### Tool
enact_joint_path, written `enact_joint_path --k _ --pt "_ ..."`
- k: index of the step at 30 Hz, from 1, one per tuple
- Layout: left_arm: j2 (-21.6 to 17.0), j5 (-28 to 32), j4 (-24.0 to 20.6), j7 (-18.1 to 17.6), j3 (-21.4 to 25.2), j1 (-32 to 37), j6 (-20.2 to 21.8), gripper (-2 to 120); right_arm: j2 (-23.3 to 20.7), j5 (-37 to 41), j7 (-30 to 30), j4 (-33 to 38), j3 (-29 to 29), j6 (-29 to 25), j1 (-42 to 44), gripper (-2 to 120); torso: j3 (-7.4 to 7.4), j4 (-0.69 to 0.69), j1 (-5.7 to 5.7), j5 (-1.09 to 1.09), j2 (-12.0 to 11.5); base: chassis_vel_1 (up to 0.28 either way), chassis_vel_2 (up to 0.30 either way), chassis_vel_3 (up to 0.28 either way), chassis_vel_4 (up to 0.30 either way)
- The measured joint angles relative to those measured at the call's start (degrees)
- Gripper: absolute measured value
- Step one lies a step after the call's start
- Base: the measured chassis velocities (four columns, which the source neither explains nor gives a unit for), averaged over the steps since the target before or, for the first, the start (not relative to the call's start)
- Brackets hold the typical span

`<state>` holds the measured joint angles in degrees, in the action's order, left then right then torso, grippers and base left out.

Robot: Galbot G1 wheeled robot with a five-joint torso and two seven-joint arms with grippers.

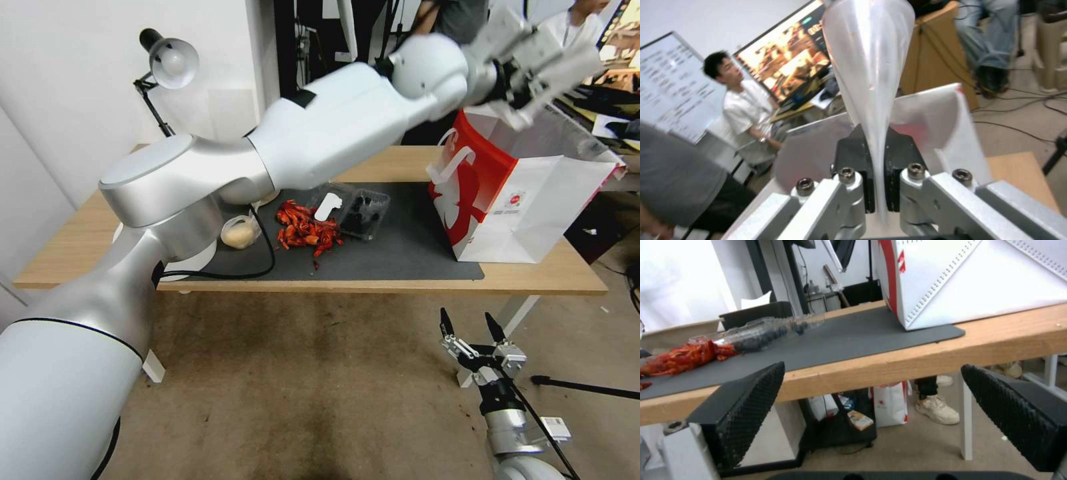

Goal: Pick up the trash from the table and place it into the takeout bag.

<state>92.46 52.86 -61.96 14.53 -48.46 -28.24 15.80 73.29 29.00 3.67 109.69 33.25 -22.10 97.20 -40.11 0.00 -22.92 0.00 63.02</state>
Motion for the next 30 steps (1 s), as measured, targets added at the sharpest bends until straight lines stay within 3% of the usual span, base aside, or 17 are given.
enact_joint_path --k 2,8,15,17,21,25,26,29,30 --pt "-0.10 -0.30 -0.58 0.80 -1.72 -0.36 -0.91 0 0.41 -0.04 0.09 -0.03 0.06 -0.37 0.42 100 0.00 0.01 0.00 0.00 0.00 0.000 0.000 0.000 0.000" --pt "-0.21 -1.44 -0.66 1.65 -3.25 -0.79 -0.49 5 0.73 -0.04 0.19 0.23 0.30 -0.89 0.81 100 0.00 0.01 0.01 0.00 0.00 0.000 0.000 0.000 0.000" --pt "-0.24 -0.21 -1.17 1.34 -3.47 -1.47 0.52 29 0.37 0.09 0.19 0.31 0.58 -0.98 0.96 100 0.00 0.00 0.01 0.00 0.00 0.000 0.000 0.000 0.000" --pt "-0.27 0.98 -1.06 0.84 -3.15 -2.50 0.58 41 0.35 0.09 0.19 0.14 0.36 -0.99 0.85 100 0.00 0.01 0.01 0.00 0.00 0.000 0.000 0.000 0.000" --pt "-0.27 1.45 -1.30 0.56 -2.81 -2.95 0.81 51 0.35 0.09 0.20 0.05 0.12 -0.99 0.63 100 0.00 0.01 0.01 0.00 0.00 0.000 0.000 0.000 0.000" --pt "-0.98 1.58 -3.03 -1.37 -0.42 -1.76 2.05 70 0.26 0.14 0.20 0.12 0.01 -0.86 0.49 100 0.00 -0.01 0.01 0.00 0.00 0.000 0.000 0.000 0.000" --pt "-0.98 1.58 -3.03 -1.37 -0.42 -1.76 2.05 70 0.26 0.14 0.20 0.12 0.01 -0.86 0.49 100 0.00 -0.01 0.01 0.00 0.00 0.000 0.000 0.000 0.000" --pt "-3.78 1.80 -7.24 -2.92 2.30 -0.85 2.48 85 -0.25 0.37 0.20 0.37 0.01 -0.80 0.56 100 0.00 0.00 0.00 0.00 0.00 0.000 0.000 0.000 0.000" --pt "-3.78 1.80 -7.24 -2.92 2.30 -0.85 2.48 85 -0.25 0.37 0.20 0.37 0.01 -0.80 0.56 100 0.00 0.00 0.00 0.00 0.00 0.000 0.000 0.000 0.000"
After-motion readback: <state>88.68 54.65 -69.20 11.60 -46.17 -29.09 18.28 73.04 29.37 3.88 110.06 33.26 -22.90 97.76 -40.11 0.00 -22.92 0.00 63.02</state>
